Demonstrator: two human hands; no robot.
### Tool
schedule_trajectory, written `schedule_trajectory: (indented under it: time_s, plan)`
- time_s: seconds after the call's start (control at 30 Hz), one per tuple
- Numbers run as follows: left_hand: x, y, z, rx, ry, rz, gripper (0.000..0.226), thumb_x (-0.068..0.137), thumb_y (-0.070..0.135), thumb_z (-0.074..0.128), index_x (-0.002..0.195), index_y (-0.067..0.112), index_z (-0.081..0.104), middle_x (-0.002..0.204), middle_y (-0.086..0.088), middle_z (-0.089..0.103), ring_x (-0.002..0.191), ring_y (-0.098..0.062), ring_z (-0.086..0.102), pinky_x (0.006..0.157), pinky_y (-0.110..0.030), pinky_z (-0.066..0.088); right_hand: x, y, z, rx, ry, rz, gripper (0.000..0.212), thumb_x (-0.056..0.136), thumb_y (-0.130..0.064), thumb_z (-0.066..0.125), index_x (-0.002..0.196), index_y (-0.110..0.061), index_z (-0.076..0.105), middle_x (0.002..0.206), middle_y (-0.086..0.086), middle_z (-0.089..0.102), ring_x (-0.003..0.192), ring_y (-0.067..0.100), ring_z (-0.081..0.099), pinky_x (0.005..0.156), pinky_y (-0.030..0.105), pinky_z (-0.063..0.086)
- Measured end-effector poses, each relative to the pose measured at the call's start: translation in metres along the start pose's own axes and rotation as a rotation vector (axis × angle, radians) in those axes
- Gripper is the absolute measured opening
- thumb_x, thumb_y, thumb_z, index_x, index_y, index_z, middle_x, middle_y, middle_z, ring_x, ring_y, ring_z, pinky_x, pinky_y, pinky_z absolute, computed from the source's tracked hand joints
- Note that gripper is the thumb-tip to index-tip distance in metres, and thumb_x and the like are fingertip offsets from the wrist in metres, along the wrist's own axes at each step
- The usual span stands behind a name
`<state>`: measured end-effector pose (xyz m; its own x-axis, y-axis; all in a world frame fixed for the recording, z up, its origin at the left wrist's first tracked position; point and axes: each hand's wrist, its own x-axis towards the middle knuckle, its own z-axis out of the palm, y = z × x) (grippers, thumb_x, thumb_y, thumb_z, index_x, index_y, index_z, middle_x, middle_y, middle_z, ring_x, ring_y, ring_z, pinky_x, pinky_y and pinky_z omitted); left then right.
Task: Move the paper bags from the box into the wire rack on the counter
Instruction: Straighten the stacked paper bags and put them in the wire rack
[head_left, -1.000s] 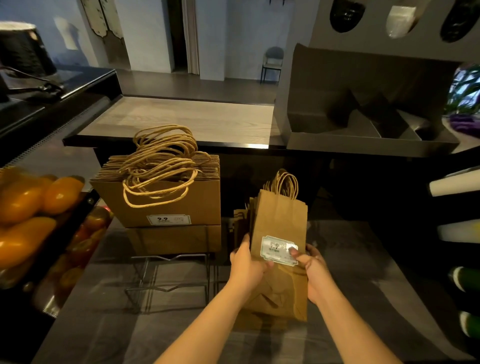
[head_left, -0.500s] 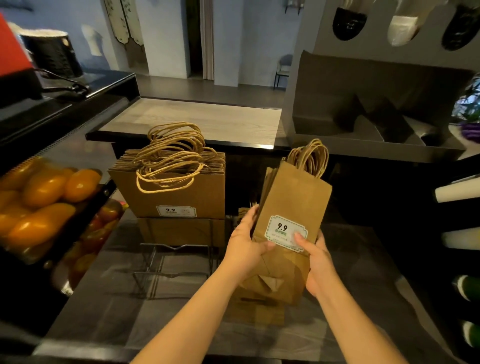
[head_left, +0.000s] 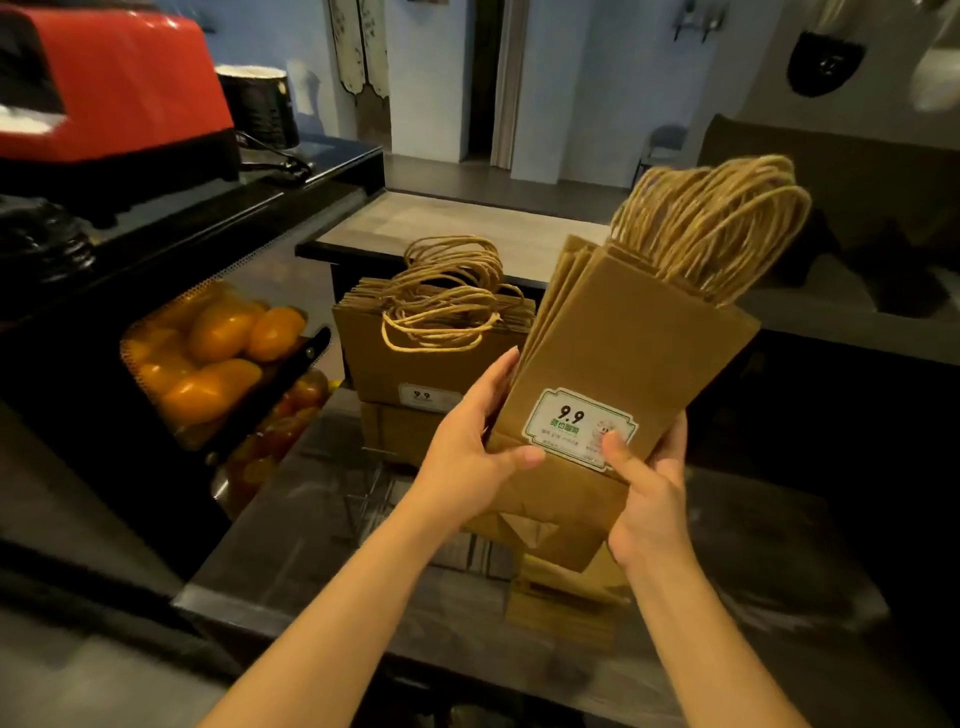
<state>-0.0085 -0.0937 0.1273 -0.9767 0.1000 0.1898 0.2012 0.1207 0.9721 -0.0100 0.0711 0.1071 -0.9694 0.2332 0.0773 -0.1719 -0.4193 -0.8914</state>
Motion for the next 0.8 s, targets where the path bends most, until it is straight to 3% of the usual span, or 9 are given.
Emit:
schedule_trajectory:
  time_s: [0.13, 0.27, 0.37, 0.47, 0.6, 0.7, 0.8]
  plan:
    - [0.013, -0.001, -0.029, 0.03, 0.027, 0.069, 0.088, 0.081, 0.012, 0.072, 0.146, 0.042, 0.021, 0.142, 0.017, 0.045, 0.131, -0.004, 0.043, 0.106, -0.044, 0.043, 0.01, -0.007, 0.032, -0.026, -0.119, -0.09, 0.067, 0.074, -0.014, 0.07, 0.132, -0.038, 0.046, 0.121, -0.004, 0.065, 0.115, 0.023, 0.062, 0.092, 0.052, 0.052]
    - [0.025, -0.013, -0.062, 0.058, 0.065, 0.096, 0.093, 0.083, 0.014, 0.069, 0.133, 0.068, 0.011, 0.148, 0.014, 0.037, 0.135, -0.01, 0.039, 0.109, -0.05, 0.038, 0.023, 0.009, 0.067, -0.084, -0.171, -0.136, 0.052, 0.079, -0.011, 0.068, 0.121, -0.034, 0.049, 0.112, -0.007, 0.068, 0.112, 0.022, 0.063, 0.085, 0.042, 0.056]
    - [0.035, -0.024, -0.087, 0.069, 0.072, 0.071, 0.094, 0.087, 0.011, 0.066, 0.135, 0.063, 0.003, 0.147, 0.017, 0.034, 0.137, -0.01, 0.035, 0.109, -0.049, 0.038, 0.032, 0.026, 0.091, -0.115, -0.217, -0.137, 0.05, 0.078, -0.013, 0.07, 0.118, -0.035, 0.047, 0.112, -0.005, 0.067, 0.113, 0.023, 0.063, 0.087, 0.045, 0.056]
    - [0.048, -0.034, -0.106, 0.091, 0.032, 0.059, 0.091, 0.09, 0.007, 0.062, 0.146, 0.043, 0.001, 0.143, 0.008, 0.043, 0.132, -0.007, 0.041, 0.109, -0.035, 0.04, 0.041, 0.038, 0.109, -0.18, -0.256, -0.153, 0.05, 0.086, -0.006, 0.066, 0.122, -0.029, 0.041, 0.117, -0.001, 0.064, 0.112, 0.021, 0.064, 0.088, 0.044, 0.056]
    - [0.063, -0.047, -0.121, 0.138, 0.075, 0.052, 0.085, 0.09, 0.003, 0.06, 0.148, 0.018, 0.0, 0.123, 0.018, 0.046, 0.11, 0.01, 0.048, 0.095, -0.006, 0.041, 0.051, 0.051, 0.126, -0.276, -0.304, -0.222, 0.05, 0.089, 0.003, 0.06, 0.122, -0.027, 0.038, 0.118, 0.005, 0.06, 0.112, 0.023, 0.063, 0.089, 0.043, 0.056]
    - [0.07, -0.056, -0.123, 0.162, 0.107, 0.054, 0.08, 0.09, 0.005, 0.06, 0.147, 0.012, 0.004, 0.125, 0.009, 0.043, 0.12, -0.006, 0.044, 0.088, -0.004, 0.038, 0.054, 0.055, 0.13, -0.327, -0.305, -0.269, 0.051, 0.09, 0.005, 0.059, 0.12, -0.03, 0.038, 0.116, -0.001, 0.059, 0.109, 0.014, 0.063, 0.087, 0.034, 0.056]
    - [0.077, -0.059, -0.125, 0.179, 0.093, 0.059, 0.08, 0.091, 0.008, 0.06, 0.148, 0.013, 0.004, 0.117, 0.02, 0.043, 0.116, 0.0, 0.042, 0.086, -0.003, 0.036, 0.059, 0.056, 0.129, -0.337, -0.28, -0.293, 0.052, 0.089, 0.005, 0.06, 0.12, -0.031, 0.039, 0.116, -0.002, 0.059, 0.108, 0.011, 0.063, 0.085, 0.032, 0.055]
